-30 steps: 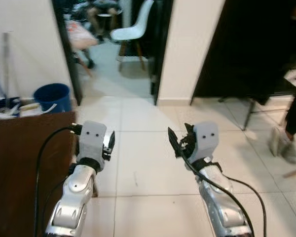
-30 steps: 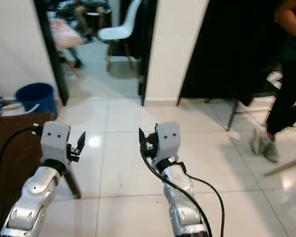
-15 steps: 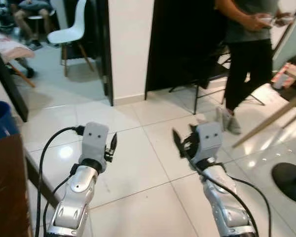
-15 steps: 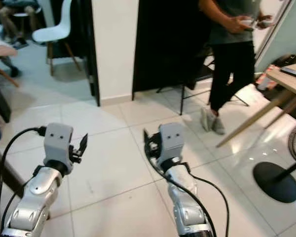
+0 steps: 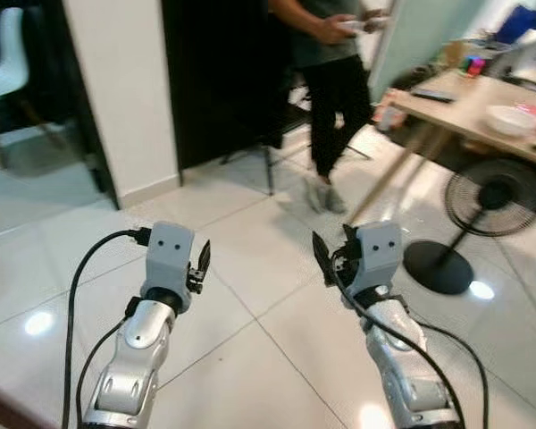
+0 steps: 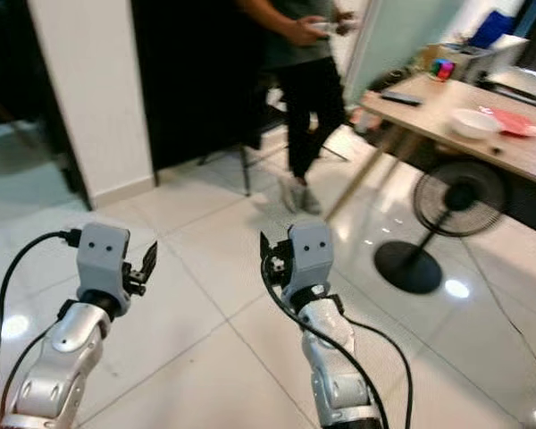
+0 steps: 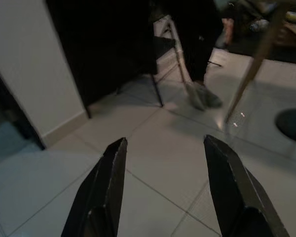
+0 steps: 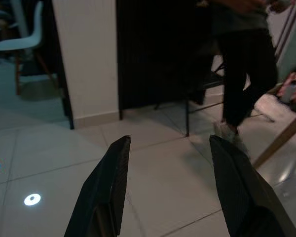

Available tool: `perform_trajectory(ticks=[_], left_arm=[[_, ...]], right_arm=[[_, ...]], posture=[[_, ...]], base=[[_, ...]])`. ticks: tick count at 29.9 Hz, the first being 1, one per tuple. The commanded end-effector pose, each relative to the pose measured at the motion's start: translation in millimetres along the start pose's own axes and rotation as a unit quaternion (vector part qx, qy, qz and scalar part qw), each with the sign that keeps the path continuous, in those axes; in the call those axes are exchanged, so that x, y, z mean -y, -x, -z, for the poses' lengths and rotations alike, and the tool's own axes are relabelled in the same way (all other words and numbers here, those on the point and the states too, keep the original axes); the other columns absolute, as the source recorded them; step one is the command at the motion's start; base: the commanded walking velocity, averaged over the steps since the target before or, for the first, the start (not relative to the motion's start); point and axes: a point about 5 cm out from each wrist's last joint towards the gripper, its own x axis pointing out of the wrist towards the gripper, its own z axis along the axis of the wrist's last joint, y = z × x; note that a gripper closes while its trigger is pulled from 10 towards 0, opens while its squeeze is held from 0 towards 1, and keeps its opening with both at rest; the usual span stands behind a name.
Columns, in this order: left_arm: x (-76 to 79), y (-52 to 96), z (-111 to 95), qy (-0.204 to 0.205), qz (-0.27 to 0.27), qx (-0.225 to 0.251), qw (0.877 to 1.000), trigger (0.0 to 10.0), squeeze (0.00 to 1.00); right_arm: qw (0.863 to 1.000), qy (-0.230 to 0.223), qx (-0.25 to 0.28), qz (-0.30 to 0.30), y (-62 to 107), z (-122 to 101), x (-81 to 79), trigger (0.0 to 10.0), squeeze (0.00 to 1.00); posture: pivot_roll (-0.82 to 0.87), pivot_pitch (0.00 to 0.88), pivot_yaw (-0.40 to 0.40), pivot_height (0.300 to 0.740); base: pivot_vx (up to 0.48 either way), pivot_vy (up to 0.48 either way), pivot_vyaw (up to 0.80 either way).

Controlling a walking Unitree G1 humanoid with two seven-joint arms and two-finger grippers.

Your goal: Setting the table

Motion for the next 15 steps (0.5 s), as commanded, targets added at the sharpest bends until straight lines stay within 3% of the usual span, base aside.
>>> perform_trajectory(ticks=[1,15], left_arm=[[1.8,1.4,5.8,0.006,0.0,-0.012,1.0,10.0,0.0],[2.5,0.8,5.2,0.006,-0.002,-0.011,1.0,10.0,0.0]], right_arm=[[1.0,0.001,-0.007,0.007,2.3,3.0,4.8,10.0,0.0],[1.0,0.0,-0.008,0.007,2.6,3.3,4.8,10.0,0.0]], posture=[[-0.05,0.0,0.041,0.74],[-0.05,0.0,0.04,0.74]], base=[[0.0,0.0,-0.8],[0.0,0.0,-0.8]])
